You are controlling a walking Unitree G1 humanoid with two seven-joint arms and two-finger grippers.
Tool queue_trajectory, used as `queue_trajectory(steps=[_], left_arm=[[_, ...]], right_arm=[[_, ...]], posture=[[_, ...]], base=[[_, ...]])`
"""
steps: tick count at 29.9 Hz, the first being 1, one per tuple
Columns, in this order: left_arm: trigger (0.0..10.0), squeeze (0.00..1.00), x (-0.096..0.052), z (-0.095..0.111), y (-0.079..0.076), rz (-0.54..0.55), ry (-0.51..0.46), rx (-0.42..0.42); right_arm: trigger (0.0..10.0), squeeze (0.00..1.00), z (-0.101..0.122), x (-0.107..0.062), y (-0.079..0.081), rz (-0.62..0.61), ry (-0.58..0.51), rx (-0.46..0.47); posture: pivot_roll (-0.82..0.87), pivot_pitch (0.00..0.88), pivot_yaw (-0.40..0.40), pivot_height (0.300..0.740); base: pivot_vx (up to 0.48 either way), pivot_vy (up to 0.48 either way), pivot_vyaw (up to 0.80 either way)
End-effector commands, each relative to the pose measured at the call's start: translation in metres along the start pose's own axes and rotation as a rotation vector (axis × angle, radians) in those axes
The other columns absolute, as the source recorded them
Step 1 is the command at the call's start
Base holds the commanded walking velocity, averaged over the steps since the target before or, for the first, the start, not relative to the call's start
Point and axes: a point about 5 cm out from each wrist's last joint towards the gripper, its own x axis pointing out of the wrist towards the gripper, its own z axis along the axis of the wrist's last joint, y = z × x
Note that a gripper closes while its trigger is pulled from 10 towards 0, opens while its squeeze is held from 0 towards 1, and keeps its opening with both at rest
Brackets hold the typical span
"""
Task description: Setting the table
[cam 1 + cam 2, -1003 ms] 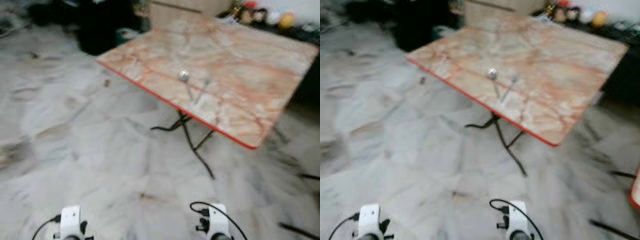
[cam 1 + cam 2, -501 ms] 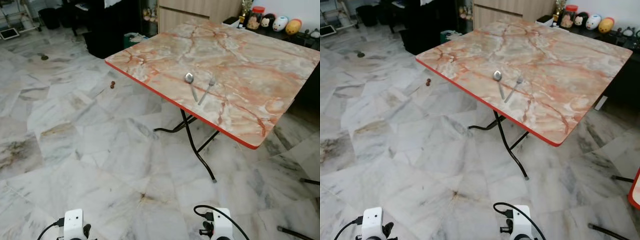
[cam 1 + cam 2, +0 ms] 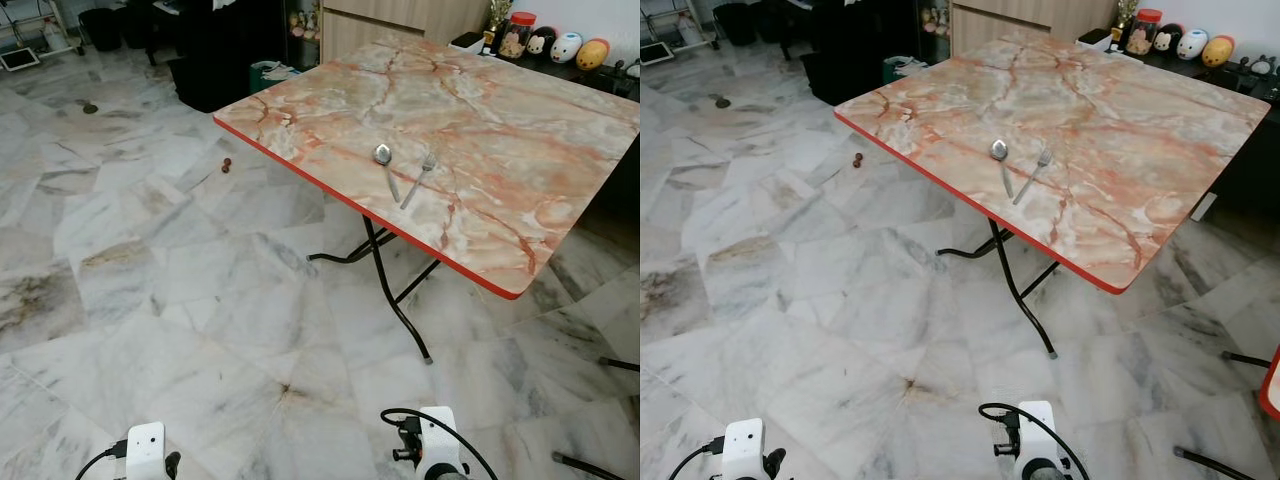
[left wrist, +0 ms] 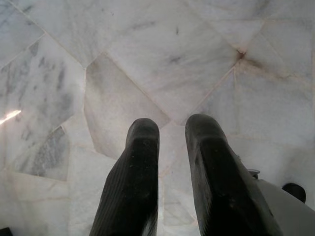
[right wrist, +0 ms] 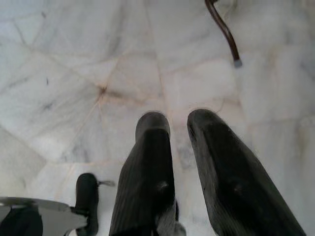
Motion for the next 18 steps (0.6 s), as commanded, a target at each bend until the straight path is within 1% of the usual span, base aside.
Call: queue_trajectory(steps=[1, 2, 4, 5, 7, 12, 14, 15, 16, 18], left_arm=[[10.0, 0.00, -0.002, -0.005, 0.002, 0.016, 0.011, -0.011], [10.0, 0.00, -0.002, -0.005, 0.002, 0.016, 0.011, -0.011], [10.0, 0.00, -0.002, -0.005, 0.002, 0.017, 0.010, -0.015], [10.0, 0.00, -0.002, -0.005, 0.002, 0.016, 0.010, -0.014], [10.0, 0.00, -0.002, -0.005, 0.002, 0.016, 0.010, -0.015], [10.0, 0.00, -0.001, -0.004, 0.002, 0.014, 0.009, -0.014], [10.0, 0.00, -0.001, -0.004, 0.002, 0.014, 0.007, -0.015], [10.0, 0.00, -0.002, -0.005, 0.002, 0.015, 0.006, -0.016], [10.0, 0.00, -0.002, -0.005, 0.002, 0.015, 0.006, -0.016], [10.0, 0.00, -0.002, -0.005, 0.001, 0.014, 0.004, -0.016]], right_arm=[[10.0, 0.00, 0.059, 0.015, -0.010, -0.002, -0.224, -0.042], [10.0, 0.00, 0.059, 0.015, -0.010, -0.002, -0.224, -0.042], [10.0, 0.00, 0.097, 0.019, -0.010, 0.017, -0.364, -0.061], [10.0, 0.00, 0.103, 0.019, -0.010, 0.020, -0.395, -0.069], [10.0, 0.00, 0.107, 0.019, -0.009, 0.029, -0.412, -0.081], [10.0, 0.00, 0.131, 0.017, -0.006, 0.046, -0.531, -0.086], [10.0, 0.00, 0.142, 0.015, -0.007, 0.042, -0.579, -0.059], [10.0, 0.00, 0.152, 0.013, -0.005, 0.051, -0.625, -0.058], [10.0, 0.00, 0.152, 0.013, -0.005, 0.051, -0.625, -0.058], [10.0, 0.00, 0.161, 0.009, -0.001, 0.072, -0.671, -0.096]], posture=[[0.03, 0.086, 0.013, 0.740], [0.03, 0.086, 0.013, 0.740], [0.03, 0.086, 0.013, 0.740], [0.03, 0.085, 0.014, 0.740], [0.03, 0.085, 0.014, 0.740], [0.03, 0.083, 0.014, 0.740], [0.02, 0.081, 0.015, 0.740], [0.02, 0.081, 0.015, 0.740], [0.02, 0.081, 0.015, 0.740], [0.02, 0.076, 0.015, 0.740]], base=[[0.000, 0.000, 0.00], [0.000, 0.000, 0.00], [0.000, 0.000, 0.00], [0.000, 0.000, 0.00], [0.000, 0.000, 0.00], [0.000, 0.000, 0.00], [0.000, 0.000, 0.00], [0.000, 0.000, 0.00], [0.000, 0.000, 0.00], [0.000, 0.000, 0.00]])
